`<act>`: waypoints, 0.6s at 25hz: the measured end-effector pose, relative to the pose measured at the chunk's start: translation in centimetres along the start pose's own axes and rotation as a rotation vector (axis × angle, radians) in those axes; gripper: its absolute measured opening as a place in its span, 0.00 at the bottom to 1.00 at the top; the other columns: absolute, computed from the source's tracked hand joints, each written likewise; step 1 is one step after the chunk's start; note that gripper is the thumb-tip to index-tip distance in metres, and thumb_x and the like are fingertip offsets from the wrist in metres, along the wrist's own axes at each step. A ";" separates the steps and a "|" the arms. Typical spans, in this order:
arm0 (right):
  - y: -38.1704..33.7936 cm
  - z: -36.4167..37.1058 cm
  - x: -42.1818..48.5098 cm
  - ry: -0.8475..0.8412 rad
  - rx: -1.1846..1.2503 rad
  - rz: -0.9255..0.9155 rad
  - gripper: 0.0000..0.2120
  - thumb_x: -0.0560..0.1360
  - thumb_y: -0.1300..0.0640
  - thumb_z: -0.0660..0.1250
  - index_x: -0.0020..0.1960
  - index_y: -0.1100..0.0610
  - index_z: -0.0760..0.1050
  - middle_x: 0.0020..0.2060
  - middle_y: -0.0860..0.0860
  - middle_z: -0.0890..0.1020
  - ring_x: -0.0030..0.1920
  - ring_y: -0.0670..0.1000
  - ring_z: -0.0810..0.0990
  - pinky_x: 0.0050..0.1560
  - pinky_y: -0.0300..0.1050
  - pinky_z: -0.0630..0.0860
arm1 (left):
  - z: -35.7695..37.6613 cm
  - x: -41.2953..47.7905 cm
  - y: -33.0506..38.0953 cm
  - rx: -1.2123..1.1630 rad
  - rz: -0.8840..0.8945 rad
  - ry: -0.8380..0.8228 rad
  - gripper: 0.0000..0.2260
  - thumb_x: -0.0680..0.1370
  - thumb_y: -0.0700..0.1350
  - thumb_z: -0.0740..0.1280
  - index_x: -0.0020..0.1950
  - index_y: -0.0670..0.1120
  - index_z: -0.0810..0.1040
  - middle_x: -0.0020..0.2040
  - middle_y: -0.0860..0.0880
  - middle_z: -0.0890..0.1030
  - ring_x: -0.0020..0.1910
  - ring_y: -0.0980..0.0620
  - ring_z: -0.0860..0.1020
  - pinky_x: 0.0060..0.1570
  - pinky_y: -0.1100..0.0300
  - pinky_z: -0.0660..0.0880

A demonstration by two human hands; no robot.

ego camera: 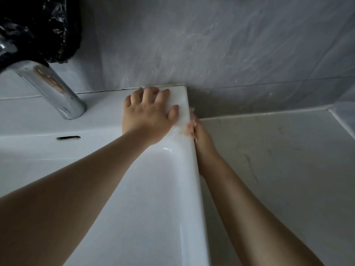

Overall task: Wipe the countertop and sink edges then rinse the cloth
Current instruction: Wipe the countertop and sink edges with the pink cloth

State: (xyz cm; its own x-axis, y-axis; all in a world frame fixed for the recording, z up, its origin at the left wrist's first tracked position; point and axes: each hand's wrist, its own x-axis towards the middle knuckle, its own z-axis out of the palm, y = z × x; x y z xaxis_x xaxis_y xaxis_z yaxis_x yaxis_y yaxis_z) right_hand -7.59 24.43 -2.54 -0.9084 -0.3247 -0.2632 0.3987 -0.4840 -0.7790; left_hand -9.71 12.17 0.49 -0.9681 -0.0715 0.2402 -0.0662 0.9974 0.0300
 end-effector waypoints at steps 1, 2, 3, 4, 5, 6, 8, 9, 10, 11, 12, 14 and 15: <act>-0.5 0.3 1.0 -0.005 -0.013 -0.003 0.20 0.83 0.50 0.48 0.45 0.59 0.72 0.29 0.53 0.78 0.29 0.46 0.77 0.29 0.32 0.74 | 0.0 -0.1 0.1 -0.013 -0.011 0.009 0.23 0.77 0.60 0.50 0.70 0.53 0.64 0.70 0.49 0.66 0.69 0.43 0.60 0.67 0.50 0.56; -1.0 0.5 1.7 -0.021 -0.010 0.000 0.21 0.83 0.51 0.46 0.46 0.60 0.73 0.29 0.51 0.80 0.30 0.45 0.79 0.30 0.32 0.75 | 0.1 -0.6 0.3 -0.017 -0.018 0.023 0.24 0.77 0.59 0.48 0.69 0.52 0.65 0.70 0.49 0.67 0.69 0.43 0.61 0.67 0.49 0.56; -1.0 0.4 1.6 -0.057 -0.030 -0.017 0.22 0.84 0.51 0.45 0.45 0.58 0.74 0.29 0.49 0.82 0.31 0.43 0.81 0.31 0.32 0.75 | 0.4 -1.4 0.6 -0.021 -0.026 0.050 0.26 0.76 0.59 0.45 0.69 0.51 0.66 0.70 0.49 0.67 0.69 0.44 0.62 0.67 0.47 0.55; -0.5 -0.1 1.3 -0.082 -0.049 -0.032 0.22 0.84 0.51 0.44 0.46 0.56 0.75 0.31 0.47 0.84 0.32 0.42 0.82 0.32 0.31 0.75 | 0.7 -2.5 1.1 -0.034 -0.032 0.079 0.27 0.75 0.59 0.43 0.68 0.51 0.67 0.70 0.50 0.68 0.70 0.45 0.62 0.67 0.45 0.53; 0.3 -0.7 0.5 -0.109 -0.060 -0.028 0.22 0.84 0.50 0.43 0.49 0.54 0.75 0.35 0.46 0.85 0.36 0.40 0.83 0.36 0.31 0.77 | 1.2 -3.9 1.8 -0.061 -0.029 0.102 0.28 0.75 0.59 0.42 0.69 0.51 0.66 0.71 0.50 0.67 0.72 0.45 0.60 0.68 0.44 0.48; 1.4 -1.3 -0.7 -0.122 -0.080 -0.031 0.21 0.84 0.49 0.44 0.54 0.52 0.75 0.42 0.46 0.85 0.43 0.39 0.83 0.44 0.32 0.78 | 1.4 -5.4 2.3 -0.110 -0.026 0.103 0.29 0.75 0.59 0.41 0.71 0.51 0.64 0.73 0.51 0.63 0.74 0.47 0.56 0.69 0.45 0.43; 3.8 -2.3 -3.2 -0.117 -0.088 -0.040 0.22 0.82 0.43 0.47 0.69 0.50 0.69 0.62 0.50 0.78 0.62 0.43 0.76 0.65 0.42 0.71 | 2.0 -7.8 3.0 -0.239 -0.032 0.042 0.32 0.74 0.63 0.35 0.75 0.53 0.51 0.76 0.57 0.48 0.75 0.53 0.40 0.69 0.51 0.32; 5.0 -2.7 -3.9 -0.116 -0.063 0.010 0.25 0.80 0.40 0.49 0.72 0.51 0.65 0.67 0.52 0.74 0.67 0.48 0.72 0.70 0.49 0.66 | 2.3 -8.8 3.2 -0.311 -0.030 -0.005 0.32 0.72 0.65 0.31 0.75 0.55 0.43 0.74 0.60 0.39 0.72 0.56 0.32 0.68 0.53 0.30; 5.5 -2.7 -4.4 -0.095 -0.029 0.061 0.29 0.79 0.37 0.51 0.72 0.54 0.65 0.68 0.56 0.73 0.68 0.52 0.71 0.71 0.52 0.64 | 2.5 -9.9 3.4 -0.396 -0.026 -0.059 0.31 0.70 0.67 0.29 0.72 0.58 0.37 0.71 0.61 0.35 0.69 0.59 0.28 0.69 0.55 0.30; 5.3 -2.3 -4.4 -0.058 -0.008 0.089 0.31 0.78 0.37 0.54 0.69 0.60 0.69 0.64 0.60 0.75 0.66 0.57 0.73 0.70 0.52 0.65 | 2.7 -10.9 3.7 -0.486 -0.043 -0.113 0.28 0.70 0.67 0.29 0.69 0.60 0.34 0.71 0.62 0.34 0.69 0.63 0.29 0.71 0.57 0.33; 4.7 -1.9 -3.9 -0.010 -0.032 0.086 0.32 0.78 0.39 0.55 0.61 0.67 0.74 0.55 0.63 0.80 0.60 0.60 0.77 0.66 0.49 0.70 | 2.7 -11.7 4.0 -0.568 -0.085 -0.193 0.26 0.70 0.65 0.31 0.67 0.62 0.35 0.72 0.63 0.36 0.69 0.66 0.33 0.72 0.59 0.36; 2.5 -0.9 -2.6 0.042 0.034 0.086 0.33 0.82 0.46 0.52 0.27 0.66 0.75 0.25 0.56 0.76 0.31 0.52 0.81 0.40 0.35 0.75 | 2.4 -12.9 4.7 -0.664 -0.168 -0.304 0.24 0.73 0.61 0.34 0.69 0.61 0.38 0.74 0.63 0.42 0.69 0.70 0.39 0.72 0.60 0.38; 1.3 -0.2 -1.8 0.008 0.133 0.083 0.36 0.83 0.48 0.49 0.18 0.58 0.68 0.18 0.50 0.69 0.21 0.46 0.72 0.29 0.33 0.71 | 2.2 -13.2 5.0 -0.669 -0.189 -0.312 0.23 0.77 0.58 0.36 0.72 0.59 0.41 0.75 0.62 0.44 0.70 0.69 0.41 0.72 0.60 0.38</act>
State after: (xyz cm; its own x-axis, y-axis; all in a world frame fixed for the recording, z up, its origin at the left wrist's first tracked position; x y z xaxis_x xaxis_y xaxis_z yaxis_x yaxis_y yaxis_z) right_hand -5.49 24.56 -3.21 -0.8723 -0.3620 -0.3288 0.4854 -0.5593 -0.6719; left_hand 2.25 18.12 -4.64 -0.9849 -0.1339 -0.1095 -0.1729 0.7410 0.6489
